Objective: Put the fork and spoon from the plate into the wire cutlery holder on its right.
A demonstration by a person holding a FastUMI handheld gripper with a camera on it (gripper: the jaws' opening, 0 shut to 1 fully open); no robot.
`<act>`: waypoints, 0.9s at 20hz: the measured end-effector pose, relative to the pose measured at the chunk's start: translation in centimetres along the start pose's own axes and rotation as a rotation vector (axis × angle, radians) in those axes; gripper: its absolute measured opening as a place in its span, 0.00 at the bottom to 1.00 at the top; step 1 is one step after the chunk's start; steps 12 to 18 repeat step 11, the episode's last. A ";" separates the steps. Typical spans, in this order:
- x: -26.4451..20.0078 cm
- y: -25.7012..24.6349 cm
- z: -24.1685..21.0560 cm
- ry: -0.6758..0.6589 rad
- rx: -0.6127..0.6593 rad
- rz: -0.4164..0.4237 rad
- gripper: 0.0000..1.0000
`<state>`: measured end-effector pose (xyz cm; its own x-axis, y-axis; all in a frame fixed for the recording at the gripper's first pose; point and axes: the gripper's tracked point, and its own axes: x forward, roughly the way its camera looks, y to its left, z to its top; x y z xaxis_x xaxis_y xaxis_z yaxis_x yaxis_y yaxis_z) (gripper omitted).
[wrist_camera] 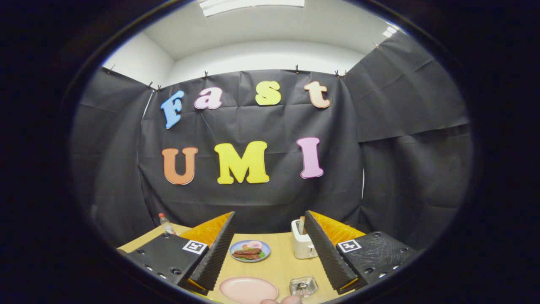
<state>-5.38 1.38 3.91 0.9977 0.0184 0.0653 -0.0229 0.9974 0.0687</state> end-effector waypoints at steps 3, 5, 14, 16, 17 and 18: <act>-0.1 -0.3 0.0 0.000 -0.002 0.001 0.96; -0.1 -0.6 0.2 -0.009 0.000 -0.008 0.96; -0.3 -1.0 0.7 -0.027 0.005 -0.014 0.96; -0.3 -1.0 0.7 -0.027 0.005 -0.014 0.96; -0.3 -1.0 0.7 -0.027 0.005 -0.014 0.96; -0.3 -1.0 0.7 -0.027 0.005 -0.014 0.96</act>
